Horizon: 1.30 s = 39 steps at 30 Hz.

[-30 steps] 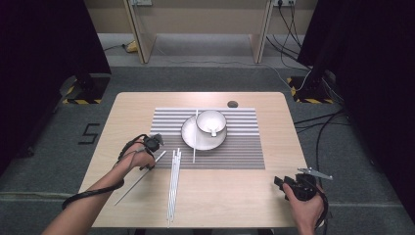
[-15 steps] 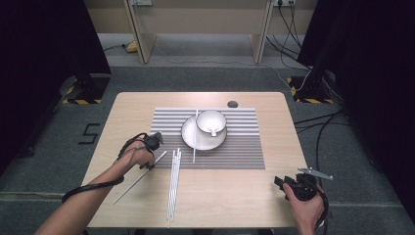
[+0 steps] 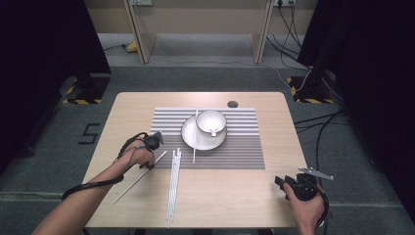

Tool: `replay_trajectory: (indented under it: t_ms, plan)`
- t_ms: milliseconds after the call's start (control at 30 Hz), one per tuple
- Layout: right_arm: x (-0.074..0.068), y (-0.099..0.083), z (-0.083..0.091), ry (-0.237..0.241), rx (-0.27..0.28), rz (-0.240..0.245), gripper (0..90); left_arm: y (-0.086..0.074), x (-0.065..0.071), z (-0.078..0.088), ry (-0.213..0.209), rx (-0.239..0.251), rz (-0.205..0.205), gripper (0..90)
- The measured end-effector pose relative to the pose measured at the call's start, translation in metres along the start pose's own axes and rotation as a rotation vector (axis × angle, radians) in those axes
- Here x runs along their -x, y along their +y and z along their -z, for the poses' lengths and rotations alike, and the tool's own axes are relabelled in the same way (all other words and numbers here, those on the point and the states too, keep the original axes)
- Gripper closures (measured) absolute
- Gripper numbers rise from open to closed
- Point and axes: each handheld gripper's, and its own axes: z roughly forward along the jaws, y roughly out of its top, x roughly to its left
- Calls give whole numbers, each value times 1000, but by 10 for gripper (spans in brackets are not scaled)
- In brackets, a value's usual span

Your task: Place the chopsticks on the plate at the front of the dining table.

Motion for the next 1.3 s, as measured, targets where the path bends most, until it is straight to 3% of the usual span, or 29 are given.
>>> replay_trajectory:
  t_ms: [567, 1300]
  plan:
    - [-1, 0, -1, 0, -3, 1, 522, -3, 4, 11, -20, 12, 0, 847]
    - [-1, 0, 0, -3, 2, 2, 523, 8, 2, 27, -28, 53, 48, 847]
